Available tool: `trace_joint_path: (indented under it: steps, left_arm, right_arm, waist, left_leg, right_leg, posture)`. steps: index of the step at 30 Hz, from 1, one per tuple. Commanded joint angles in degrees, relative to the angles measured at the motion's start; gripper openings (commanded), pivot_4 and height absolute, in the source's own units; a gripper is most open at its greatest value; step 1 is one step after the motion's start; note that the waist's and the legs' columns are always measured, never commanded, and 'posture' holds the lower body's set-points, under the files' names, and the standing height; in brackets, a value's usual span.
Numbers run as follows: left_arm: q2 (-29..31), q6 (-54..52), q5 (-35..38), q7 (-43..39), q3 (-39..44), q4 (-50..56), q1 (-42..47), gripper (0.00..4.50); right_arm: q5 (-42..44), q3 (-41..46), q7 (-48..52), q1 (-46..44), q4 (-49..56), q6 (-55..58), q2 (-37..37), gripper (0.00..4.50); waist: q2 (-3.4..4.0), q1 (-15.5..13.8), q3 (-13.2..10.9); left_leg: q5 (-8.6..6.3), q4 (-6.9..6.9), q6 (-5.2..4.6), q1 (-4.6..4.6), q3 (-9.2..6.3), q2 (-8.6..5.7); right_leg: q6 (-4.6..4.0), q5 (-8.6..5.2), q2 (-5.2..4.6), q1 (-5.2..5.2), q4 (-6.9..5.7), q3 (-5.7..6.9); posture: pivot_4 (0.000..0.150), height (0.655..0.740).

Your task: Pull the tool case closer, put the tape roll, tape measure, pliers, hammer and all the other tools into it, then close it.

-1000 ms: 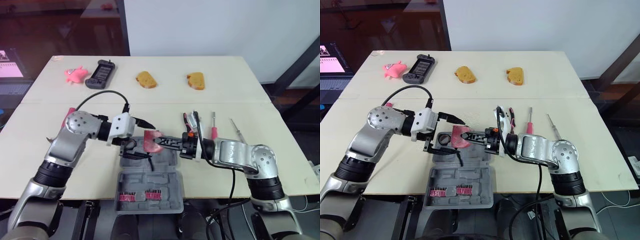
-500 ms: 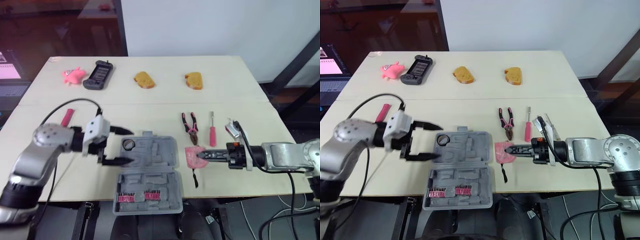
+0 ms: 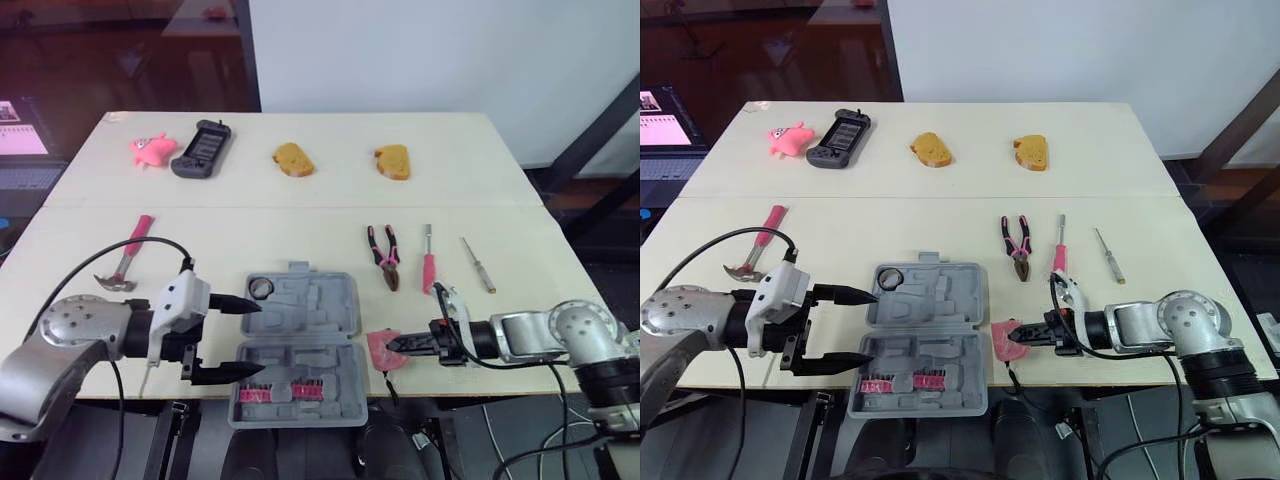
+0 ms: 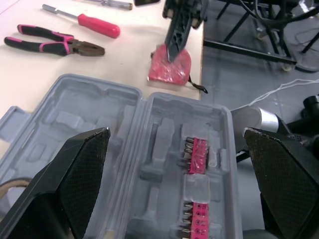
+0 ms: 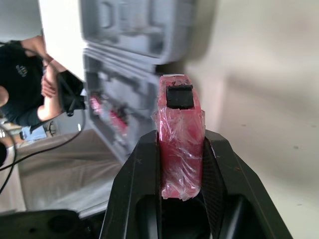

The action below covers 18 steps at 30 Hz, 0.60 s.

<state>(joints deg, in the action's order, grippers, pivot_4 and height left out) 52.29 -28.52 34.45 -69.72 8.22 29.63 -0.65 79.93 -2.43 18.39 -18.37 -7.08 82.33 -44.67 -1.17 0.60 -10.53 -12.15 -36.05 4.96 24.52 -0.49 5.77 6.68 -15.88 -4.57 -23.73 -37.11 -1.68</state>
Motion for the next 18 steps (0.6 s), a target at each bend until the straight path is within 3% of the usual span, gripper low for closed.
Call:
trace_joint_path:
  steps: [1, 3, 4, 6, 8, 9, 11, 18]
  left_arm:
    - [1.5, 1.1, -0.2, -0.2, 2.0, 0.5, -0.5, 4.5]
    - [2.1, 2.1, -0.9, -0.7, 1.8, -0.3, -0.9, 4.5]
    - [2.4, 2.6, -1.0, -1.0, 1.7, -0.9, -0.8, 4.5]
    - [2.7, 3.1, -1.0, -1.4, 1.7, -1.8, -0.4, 4.5]
    - [2.8, 3.6, -1.0, -1.8, 1.4, -2.6, 0.2, 4.5]
    - [2.8, 3.8, -1.1, -1.9, 1.3, -3.0, 0.5, 4.5]
    - [2.8, 4.4, -1.3, -2.3, 0.8, -3.8, 1.0, 4.5]
    - [2.6, 4.5, -0.5, -4.2, 0.2, -8.0, 4.0, 4.5]
  right_arm:
    - [-1.6, 3.9, 1.2, 0.1, -1.9, 1.0, 1.5, 0.56]
    - [-3.0, 4.8, 1.4, 0.6, -2.2, 1.4, 2.0, 0.56]
    - [-3.5, 5.4, 1.5, 1.0, -2.0, 1.7, 2.1, 1.36]
    - [-4.1, 7.0, 1.8, 1.7, -1.2, 2.4, 2.0, 1.86]
    - [-4.7, 8.8, 2.2, 2.2, 0.0, 2.9, 1.4, 2.82]
    - [-4.9, 9.7, 2.3, 2.4, 0.5, 3.2, 1.0, 3.53]
    - [-5.0, 12.0, 2.6, 2.5, 1.3, 4.1, -0.2, 4.33]
    - [-5.9, 19.3, 3.8, 1.0, 8.2, 5.5, -7.1, 4.43]
  waist:
    - [0.01, 0.0, 0.0]
    - [0.01, 0.0, 0.0]
    - [0.01, 0.0, 0.0]
    - [0.01, 0.0, 0.0]
    - [0.01, 0.0, 0.0]
    - [0.01, 0.0, 0.0]
    - [0.03, 0.0, 0.0]
    - [0.05, 0.0, 0.0]
  left_leg:
    - [0.0, 0.0, 0.0, 0.0, 0.0, 0.0]
    - [0.0, 0.01, 0.0, 0.0, 0.0, 0.0]
    - [0.0, 0.03, 0.0, 0.0, 0.0, 0.0]
    - [0.0, 0.03, 0.0, 0.0, 0.0, 0.0]
    - [0.0, 0.02, 0.0, 0.0, 0.0, 0.0]
    - [0.0, 0.02, 0.0, 0.0, 0.0, 0.0]
    - [0.0, 0.03, 0.0, 0.0, 0.0, 0.0]
    - [0.0, 0.04, 0.0, -0.01, 0.01, 0.0]
  right_leg:
    - [0.0, 0.0, 0.0, 0.0, 0.0, 0.0]
    - [0.0, 0.0, 0.0, 0.0, 0.0, 0.0]
    - [0.0, 0.0, 0.0, -0.01, 0.0, 0.0]
    - [0.0, 0.0, 0.0, -0.01, 0.0, 0.0]
    - [0.0, 0.0, 0.0, -0.01, 0.0, 0.0]
    - [0.0, 0.0, 0.0, -0.01, 0.0, 0.0]
    - [0.0, 0.0, 0.0, -0.01, 0.0, 0.0]
    - [0.0, 0.0, 0.0, -0.02, 0.01, 0.0]
  posture:
    - [0.15, 0.7207]
    - [0.15, 0.7207]
    - [0.15, 0.7207]
    - [0.15, 0.7207]
    - [0.15, 0.7207]
    - [0.15, 0.7207]
    - [0.15, 0.7207]
    - [0.15, 0.7207]
